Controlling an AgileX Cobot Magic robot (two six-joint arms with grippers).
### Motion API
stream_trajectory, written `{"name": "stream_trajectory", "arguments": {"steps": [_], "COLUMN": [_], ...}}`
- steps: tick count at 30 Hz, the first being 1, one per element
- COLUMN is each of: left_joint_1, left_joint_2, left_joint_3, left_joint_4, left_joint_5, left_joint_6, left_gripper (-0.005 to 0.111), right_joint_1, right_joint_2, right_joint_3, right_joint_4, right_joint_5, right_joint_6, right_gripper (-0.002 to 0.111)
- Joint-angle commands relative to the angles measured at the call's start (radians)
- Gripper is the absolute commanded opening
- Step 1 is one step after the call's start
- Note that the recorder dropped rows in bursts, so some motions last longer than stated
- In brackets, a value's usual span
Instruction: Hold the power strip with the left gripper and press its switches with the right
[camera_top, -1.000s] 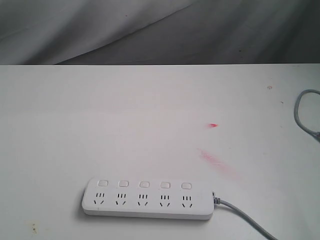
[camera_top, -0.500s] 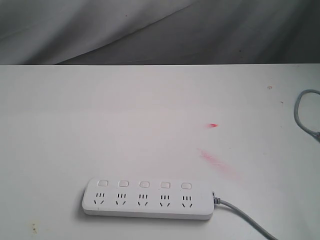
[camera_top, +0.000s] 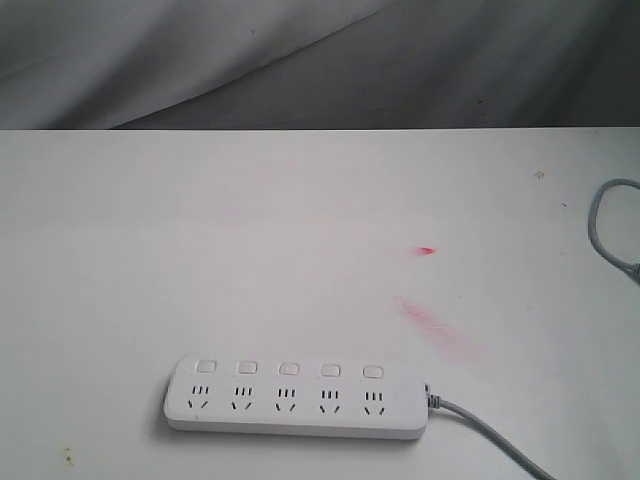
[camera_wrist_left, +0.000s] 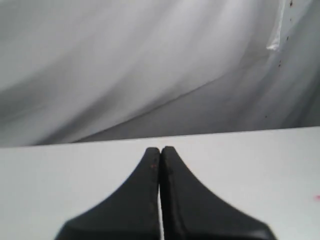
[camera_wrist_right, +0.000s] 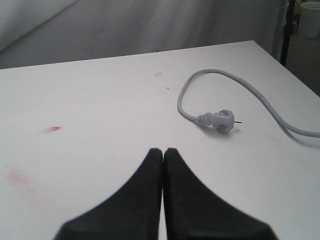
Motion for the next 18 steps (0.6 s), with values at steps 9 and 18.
{"name": "stream_trajectory", "arguments": {"steps": [9,18], "left_joint_1": [-0.004,-0.004], "left_joint_2": [-0.003,-0.053], "left_joint_3": [0.411,0.529], "left_joint_4": [-0.02,-0.02], "left_joint_5": [-0.255,-0.291], "left_joint_6": [-0.087,-0.087], "left_gripper": [0.001,0.001], "right_joint_1": [-0.008,-0.008], "right_joint_2": [-0.006,-0.006], "right_joint_3": [0.004,0.004], "right_joint_4": [-0.009,-0.009], "right_joint_5": [-0.013,-0.013], "right_joint_6": [-0.006,-0.006], "right_gripper": [0.0,0.0]}}
